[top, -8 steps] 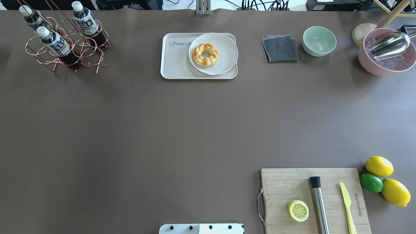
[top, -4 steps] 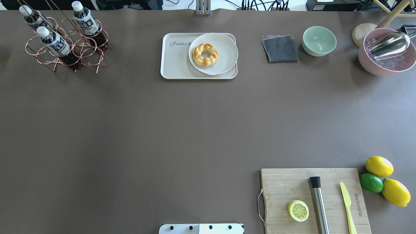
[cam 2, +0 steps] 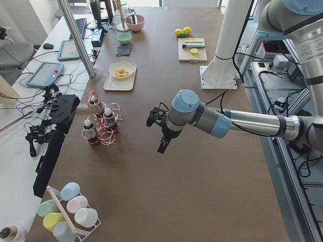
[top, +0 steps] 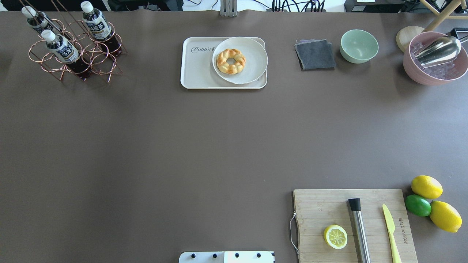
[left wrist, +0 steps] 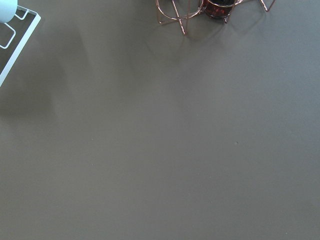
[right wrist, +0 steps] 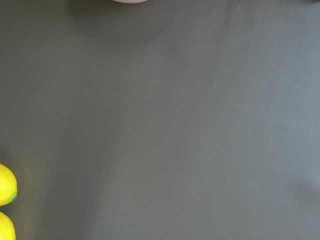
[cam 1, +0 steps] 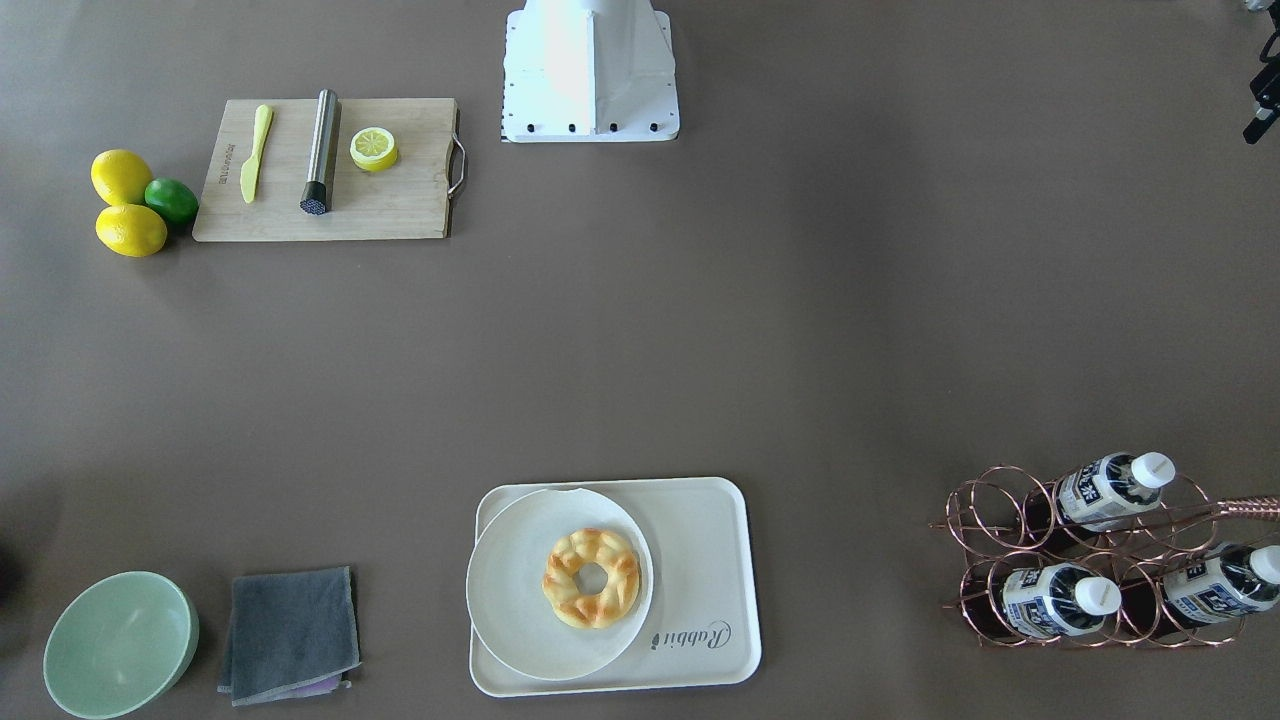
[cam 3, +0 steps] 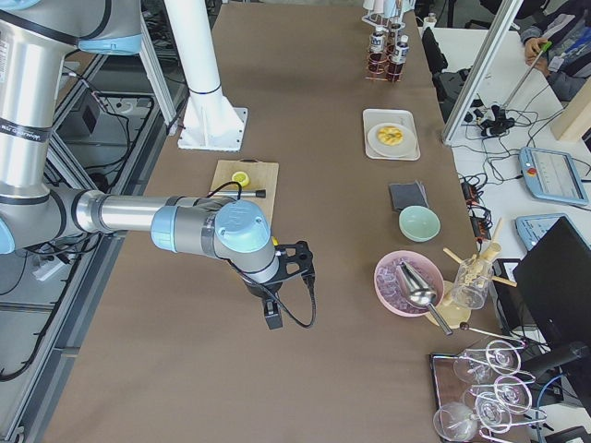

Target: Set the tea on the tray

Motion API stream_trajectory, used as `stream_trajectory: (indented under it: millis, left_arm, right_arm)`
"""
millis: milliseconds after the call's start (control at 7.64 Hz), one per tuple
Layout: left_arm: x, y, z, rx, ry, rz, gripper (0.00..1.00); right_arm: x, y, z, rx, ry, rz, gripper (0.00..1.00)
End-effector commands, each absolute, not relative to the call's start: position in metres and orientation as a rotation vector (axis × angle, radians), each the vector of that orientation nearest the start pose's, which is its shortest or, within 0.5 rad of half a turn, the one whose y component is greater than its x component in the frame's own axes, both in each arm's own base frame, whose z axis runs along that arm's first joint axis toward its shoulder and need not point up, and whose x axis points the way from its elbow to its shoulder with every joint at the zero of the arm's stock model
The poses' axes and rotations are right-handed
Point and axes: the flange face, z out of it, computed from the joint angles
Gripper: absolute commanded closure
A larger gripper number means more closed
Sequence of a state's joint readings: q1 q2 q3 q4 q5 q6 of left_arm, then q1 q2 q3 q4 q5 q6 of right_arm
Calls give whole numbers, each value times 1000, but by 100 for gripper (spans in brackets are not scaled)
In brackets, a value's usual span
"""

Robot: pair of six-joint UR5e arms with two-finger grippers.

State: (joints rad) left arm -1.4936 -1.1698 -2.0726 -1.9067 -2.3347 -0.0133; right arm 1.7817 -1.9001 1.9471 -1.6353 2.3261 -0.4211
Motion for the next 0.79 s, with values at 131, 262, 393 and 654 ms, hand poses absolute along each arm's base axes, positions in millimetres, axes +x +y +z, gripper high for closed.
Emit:
stream_trajectory:
  millis: [131, 262, 393, 654]
  left_arm:
    - [-39, -348, 535, 389, 777, 228, 3]
    - [-39, -349, 535, 388, 775, 225, 3]
    - [-39, -349, 535, 389, 774, 226, 3]
    - [-40, -350, 534, 389, 773, 219, 3]
  right_arm:
    - [137, -331, 619, 222, -732, -191, 0]
    - [137, -331, 620, 222, -732, -193, 0]
    - [137, -331, 621, 219, -732, -192, 0]
    - [136, -330, 622, 218, -732, -195, 0]
